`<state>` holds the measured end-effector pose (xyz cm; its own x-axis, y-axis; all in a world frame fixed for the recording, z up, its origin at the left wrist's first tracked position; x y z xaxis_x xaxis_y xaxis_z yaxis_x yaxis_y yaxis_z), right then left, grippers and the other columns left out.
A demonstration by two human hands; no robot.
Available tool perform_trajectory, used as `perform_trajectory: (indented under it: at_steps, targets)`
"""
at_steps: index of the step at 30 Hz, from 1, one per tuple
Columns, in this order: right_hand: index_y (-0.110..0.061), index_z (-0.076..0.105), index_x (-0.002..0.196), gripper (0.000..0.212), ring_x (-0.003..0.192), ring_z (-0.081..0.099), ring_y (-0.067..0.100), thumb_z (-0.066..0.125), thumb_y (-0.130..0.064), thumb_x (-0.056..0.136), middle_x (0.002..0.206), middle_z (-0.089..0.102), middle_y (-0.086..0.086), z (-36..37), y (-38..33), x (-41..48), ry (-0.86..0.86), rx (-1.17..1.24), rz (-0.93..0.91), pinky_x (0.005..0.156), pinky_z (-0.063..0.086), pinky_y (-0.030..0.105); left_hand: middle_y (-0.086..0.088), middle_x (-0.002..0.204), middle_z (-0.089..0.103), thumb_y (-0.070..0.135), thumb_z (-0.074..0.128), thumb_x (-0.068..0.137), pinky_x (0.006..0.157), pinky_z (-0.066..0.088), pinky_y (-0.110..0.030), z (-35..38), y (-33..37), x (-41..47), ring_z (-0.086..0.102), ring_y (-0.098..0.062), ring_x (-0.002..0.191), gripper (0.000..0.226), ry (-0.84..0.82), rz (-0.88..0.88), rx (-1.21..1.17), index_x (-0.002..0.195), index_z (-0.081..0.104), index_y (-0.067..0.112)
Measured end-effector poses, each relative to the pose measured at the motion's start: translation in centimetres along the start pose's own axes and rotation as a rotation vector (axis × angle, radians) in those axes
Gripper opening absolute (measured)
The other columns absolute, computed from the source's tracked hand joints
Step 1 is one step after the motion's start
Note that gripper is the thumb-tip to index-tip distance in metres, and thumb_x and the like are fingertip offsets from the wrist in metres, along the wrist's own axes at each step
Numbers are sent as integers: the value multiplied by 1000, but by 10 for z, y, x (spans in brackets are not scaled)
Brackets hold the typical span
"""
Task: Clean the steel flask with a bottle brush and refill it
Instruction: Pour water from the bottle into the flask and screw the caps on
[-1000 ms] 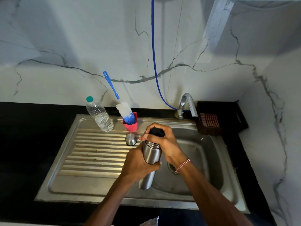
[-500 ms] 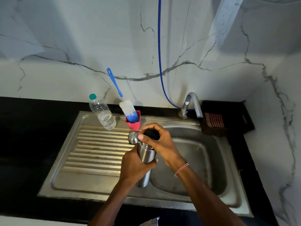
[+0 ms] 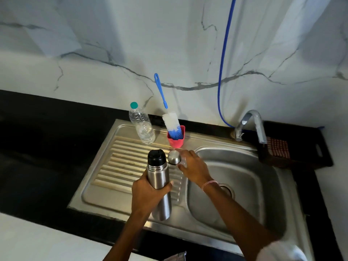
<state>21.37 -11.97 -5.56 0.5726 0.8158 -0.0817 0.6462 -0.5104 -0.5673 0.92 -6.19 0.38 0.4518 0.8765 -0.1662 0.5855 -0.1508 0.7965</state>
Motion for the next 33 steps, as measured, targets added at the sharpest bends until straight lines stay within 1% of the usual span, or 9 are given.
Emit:
perform_trajectory:
  at_steps: [4, 8, 11, 16, 20, 22, 25, 29, 33]
  targets:
    - [-27, 38, 144, 69, 115, 60, 35, 76, -32, 86, 145, 42, 9, 36, -5, 27, -89, -269, -84, 81, 58, 48, 2, 97, 73, 33, 99, 60, 82, 60, -35, -11, -14, 1, 71, -14, 80, 66, 24, -4, 3, 114, 66, 16]
    - [-26, 32, 150, 66, 113, 57, 39, 66, -25, 94, 149, 37, 17, 58, -7, 39, -122, -461, -96, 80, 55, 50, 4, 94, 70, 30, 100, 59, 80, 59, -34, -20, -26, -1, 70, -12, 78, 65, 26, -21, -19, 113, 66, 15]
    - [-25, 34, 149, 56, 110, 59, 41, 54, -13, 98, 143, 42, 20, 61, -7, 42, -78, -487, -114, 78, 56, 49, 6, 92, 69, 28, 100, 60, 74, 52, -20, -26, -31, -4, 66, 0, 75, 61, 19, -11, -10, 109, 64, 20]
    - [-37, 39, 139, 60, 114, 60, 34, 66, -12, 91, 139, 48, 9, 52, 7, 40, -49, -83, -110, 88, 57, 50, 7, 94, 71, 31, 99, 61, 73, 49, -14, -28, -30, -3, 65, 1, 75, 61, -12, -15, 3, 108, 62, 26]
    - [-35, 58, 131, 59, 106, 62, 12, 82, -14, 82, 121, 60, -1, 11, 2, 25, -59, 413, -61, 92, 55, 34, 14, 88, 68, 34, 100, 58, 73, 50, -14, -22, -18, 1, 64, 5, 74, 60, -44, 11, 18, 104, 61, 30]
    - [-31, 62, 130, 57, 112, 63, 6, 85, -13, 81, 124, 64, -1, -26, -7, 8, -61, 661, -21, 90, 52, 22, 18, 85, 67, 35, 100, 58, 71, 50, -11, -16, -10, 2, 65, 6, 73, 59, -63, 26, 21, 101, 61, 32]
    - [-21, 60, 136, 55, 117, 66, 20, 79, -8, 85, 129, 67, 3, -81, -19, -22, -26, 952, -66, 94, 55, 29, 22, 82, 67, 37, 99, 56, 69, 52, -13, -5, 3, 1, 67, 6, 70, 56, -92, 53, 15, 96, 60, 37]
    - [-14, 58, 139, 55, 114, 67, 21, 73, -2, 87, 129, 69, 5, -142, -29, -57, -52, 978, -144, 99, 55, 38, 20, 77, 70, 44, 97, 56, 66, 51, -14, 16, 24, -2, 67, 8, 73, 48, -153, 126, 27, 88, 61, 37]
    - [-18, 57, 142, 62, 120, 66, 26, 80, -6, 85, 132, 67, 4, -178, -26, -75, -124, 799, -166, 104, 53, 49, 20, 76, 69, 54, 93, 55, 61, 46, -9, 39, 47, -9, 65, 8, 71, 50, -223, 218, 71, 91, 63, 35]
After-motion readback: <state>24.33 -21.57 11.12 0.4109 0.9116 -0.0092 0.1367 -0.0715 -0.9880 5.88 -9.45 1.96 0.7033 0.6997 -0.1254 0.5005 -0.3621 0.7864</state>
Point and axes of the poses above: each hand's wrist, its own x-axis towards the middle knuckle, its own z-axis out of the palm, y = z × x, the point moved 1 cm from there along x, towards the middle knuckle
